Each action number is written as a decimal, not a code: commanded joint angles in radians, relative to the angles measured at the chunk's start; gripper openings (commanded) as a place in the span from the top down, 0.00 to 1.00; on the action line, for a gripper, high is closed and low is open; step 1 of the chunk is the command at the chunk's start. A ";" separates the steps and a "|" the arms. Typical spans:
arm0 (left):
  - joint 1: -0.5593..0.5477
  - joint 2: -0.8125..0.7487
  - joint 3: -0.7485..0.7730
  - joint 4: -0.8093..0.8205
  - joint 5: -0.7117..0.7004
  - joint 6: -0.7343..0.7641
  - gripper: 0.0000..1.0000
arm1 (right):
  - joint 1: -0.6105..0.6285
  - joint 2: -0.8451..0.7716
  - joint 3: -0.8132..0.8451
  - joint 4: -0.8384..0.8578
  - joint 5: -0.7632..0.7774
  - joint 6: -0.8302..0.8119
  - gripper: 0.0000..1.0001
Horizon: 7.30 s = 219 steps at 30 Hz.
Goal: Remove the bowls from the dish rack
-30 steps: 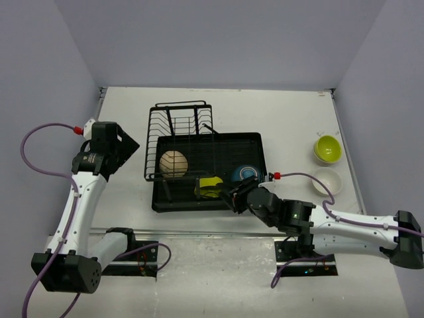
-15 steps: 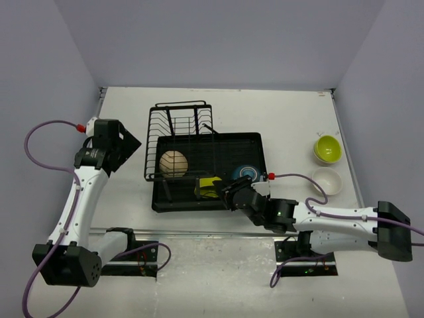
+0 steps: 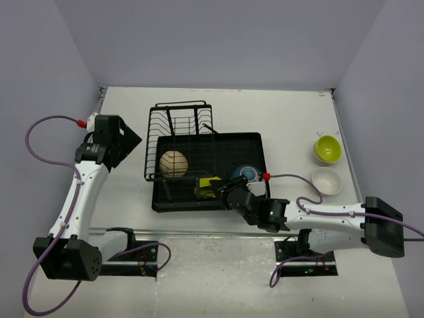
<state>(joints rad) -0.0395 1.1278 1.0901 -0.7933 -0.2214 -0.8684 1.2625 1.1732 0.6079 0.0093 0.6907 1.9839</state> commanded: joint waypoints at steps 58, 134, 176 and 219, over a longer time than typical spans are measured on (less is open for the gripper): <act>0.004 0.027 0.073 0.012 -0.072 0.043 0.11 | -0.178 0.097 0.019 0.411 -0.043 0.461 1.00; 0.004 0.268 0.146 0.092 -0.030 0.097 0.10 | -1.324 0.229 0.460 -0.899 -0.284 -1.542 1.00; 0.006 0.317 0.185 0.108 -0.088 0.198 0.09 | -1.329 0.243 0.677 -0.980 -0.309 -1.539 0.57; -0.192 0.078 -0.250 0.252 0.502 0.121 1.00 | -1.055 0.474 0.805 -1.002 -0.784 -1.550 0.49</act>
<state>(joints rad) -0.2295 1.1774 0.8040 -0.5335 0.3317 -0.7380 0.2028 1.6859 1.4422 -1.0180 -0.1184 0.4469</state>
